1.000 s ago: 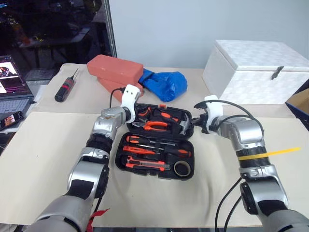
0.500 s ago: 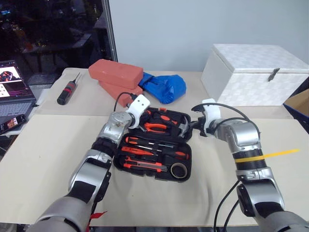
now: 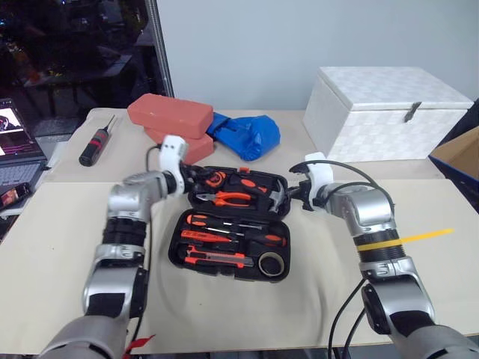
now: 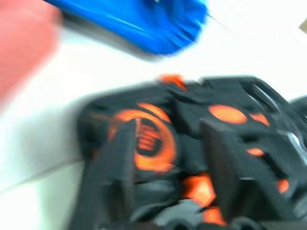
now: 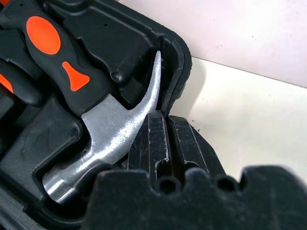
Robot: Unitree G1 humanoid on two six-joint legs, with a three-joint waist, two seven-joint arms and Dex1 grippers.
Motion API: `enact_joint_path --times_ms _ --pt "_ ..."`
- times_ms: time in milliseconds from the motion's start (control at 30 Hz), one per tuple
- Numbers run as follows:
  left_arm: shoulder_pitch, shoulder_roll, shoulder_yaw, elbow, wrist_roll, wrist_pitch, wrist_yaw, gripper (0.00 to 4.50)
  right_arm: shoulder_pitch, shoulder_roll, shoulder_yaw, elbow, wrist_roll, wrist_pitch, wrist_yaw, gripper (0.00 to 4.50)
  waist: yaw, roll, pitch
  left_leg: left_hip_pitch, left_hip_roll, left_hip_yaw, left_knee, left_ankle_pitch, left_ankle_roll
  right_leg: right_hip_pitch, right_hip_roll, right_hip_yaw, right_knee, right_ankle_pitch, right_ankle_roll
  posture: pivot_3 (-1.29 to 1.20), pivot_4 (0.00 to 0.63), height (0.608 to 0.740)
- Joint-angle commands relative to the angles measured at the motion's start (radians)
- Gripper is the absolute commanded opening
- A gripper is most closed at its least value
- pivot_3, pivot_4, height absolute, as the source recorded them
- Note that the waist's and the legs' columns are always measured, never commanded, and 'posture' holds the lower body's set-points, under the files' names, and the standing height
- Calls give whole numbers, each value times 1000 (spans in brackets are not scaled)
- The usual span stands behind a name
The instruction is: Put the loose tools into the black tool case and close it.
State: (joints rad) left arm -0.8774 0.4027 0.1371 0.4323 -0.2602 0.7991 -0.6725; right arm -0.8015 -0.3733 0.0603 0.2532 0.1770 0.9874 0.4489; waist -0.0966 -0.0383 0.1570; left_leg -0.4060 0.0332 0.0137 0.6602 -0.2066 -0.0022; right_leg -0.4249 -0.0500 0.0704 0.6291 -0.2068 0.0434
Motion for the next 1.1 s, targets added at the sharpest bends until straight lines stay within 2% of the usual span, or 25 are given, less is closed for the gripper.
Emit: enact_joint_path --times_ms 33,233,333,367,600,933,1033,1100 --pt "1 28 -38 -52 -5 82 -2 3554 -39 24 18 29 3 -62 32 0 0 0 0 0 0 0 0 0 0 0 0 0 0 0 0 0 150 740" --pt "-8 56 -80 -3 22 132 28 3554 -61 37 21 59 -3 -81 41 0 -2 0 0 0 2 -2 0 0 0 -1 3 0 0 1 -2 0 150 740" --pt "-1 71 -73 -13 17 127 30 2845 -59 40 21 57 -6 -79 43 0 -2 0 0 0 4 -2 -1 0 0 -1 5 0 0 1 -4 0 150 740" --pt "4 77 -46 -39 -4 146 33 2404 -57 39 20 56 -7 -78 42 0 -2 0 0 1 4 -2 -1 0 0 -2 6 0 1 1 -4 0 150 740" --pt "44 126 54 -150 -75 249 65 2404 -60 40 14 67 -11 -77 34 0 -1 0 0 -1 4 -2 -1 0 0 -3 6 0 0 1 -5 0 150 740" --pt "93 127 -44 -110 -44 287 86 2404 -57 43 14 56 -14 -68 36 0 -1 -1 1 0 4 -2 -1 0 0 -3 6 0 0 1 -5 0 150 740" --pt "95 117 -45 -95 -49 258 85 1745 -54 39 13 45 -13 -60 37 0 -1 -1 1 0 4 -2 -1 0 0 -3 6 0 0 1 -5 0 150 740" --pt "97 111 -38 -93 -54 243 83 1039 -52 37 12 38 -11 -55 38 0 -1 -1 1 0 4 -2 -1 0 0 -3 6 0 0 1 -5 0 150 740"
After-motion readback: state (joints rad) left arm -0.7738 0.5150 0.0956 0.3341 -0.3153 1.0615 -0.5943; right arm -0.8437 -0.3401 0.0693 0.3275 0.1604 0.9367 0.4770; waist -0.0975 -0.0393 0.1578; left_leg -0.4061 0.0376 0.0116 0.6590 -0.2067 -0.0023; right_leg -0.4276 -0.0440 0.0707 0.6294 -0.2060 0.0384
